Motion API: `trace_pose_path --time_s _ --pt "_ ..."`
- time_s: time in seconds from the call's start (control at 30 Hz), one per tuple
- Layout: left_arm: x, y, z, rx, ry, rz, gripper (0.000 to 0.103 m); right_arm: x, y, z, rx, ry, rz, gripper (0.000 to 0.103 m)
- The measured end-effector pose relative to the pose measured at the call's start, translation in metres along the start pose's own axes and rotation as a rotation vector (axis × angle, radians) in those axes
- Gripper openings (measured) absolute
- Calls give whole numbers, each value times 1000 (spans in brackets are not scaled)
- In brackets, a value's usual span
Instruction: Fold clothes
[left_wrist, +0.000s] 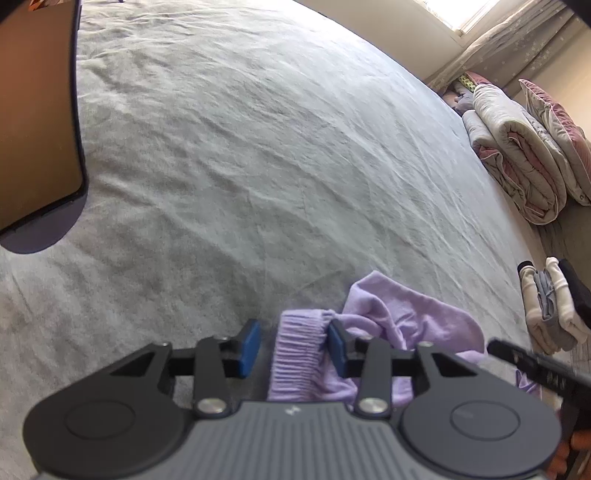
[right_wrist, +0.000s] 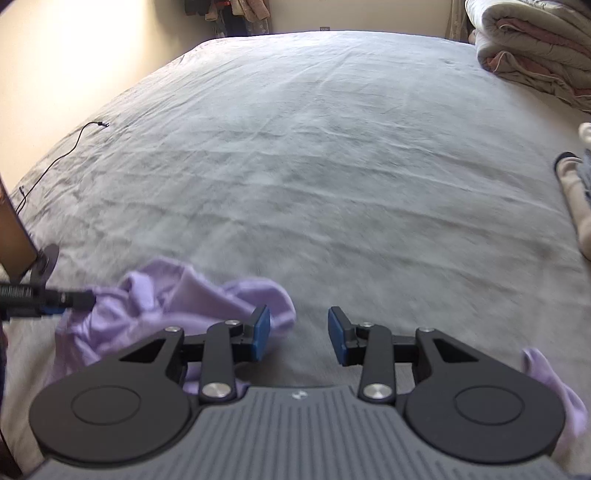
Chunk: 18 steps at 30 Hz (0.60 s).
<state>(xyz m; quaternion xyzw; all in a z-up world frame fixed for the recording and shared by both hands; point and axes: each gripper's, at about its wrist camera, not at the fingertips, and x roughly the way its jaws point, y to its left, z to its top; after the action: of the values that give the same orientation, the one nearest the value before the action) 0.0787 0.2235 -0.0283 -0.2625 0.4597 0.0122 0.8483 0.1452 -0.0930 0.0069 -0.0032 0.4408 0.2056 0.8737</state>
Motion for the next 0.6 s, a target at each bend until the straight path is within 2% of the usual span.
trace_pose_path --time_s 0.03,0.13,0.23,0.3,0.33,0.4,0.6 --pt "0 0 0 -2 3 -2 24 5 0 3 10 5 3 39" --pt "-1 -1 1 4 1 -1 24 17 -1 5 50 30 26 39" --pt "-6 -3 0 20 -8 -8 23 24 0 2 99 60 89 39" --pt "-11 -3 0 26 -23 -15 23 26 2 -4 122 66 112 25" --pt "-13 -3 0 27 -33 -17 23 26 4 -6 124 65 106 8" --pt "-16 -2 0 20 -59 -14 23 23 7 -8 124 48 80 8" --pt "-30 -3 4 -14 -155 -44 23 -14 6 -6 101 -75 -23 6"
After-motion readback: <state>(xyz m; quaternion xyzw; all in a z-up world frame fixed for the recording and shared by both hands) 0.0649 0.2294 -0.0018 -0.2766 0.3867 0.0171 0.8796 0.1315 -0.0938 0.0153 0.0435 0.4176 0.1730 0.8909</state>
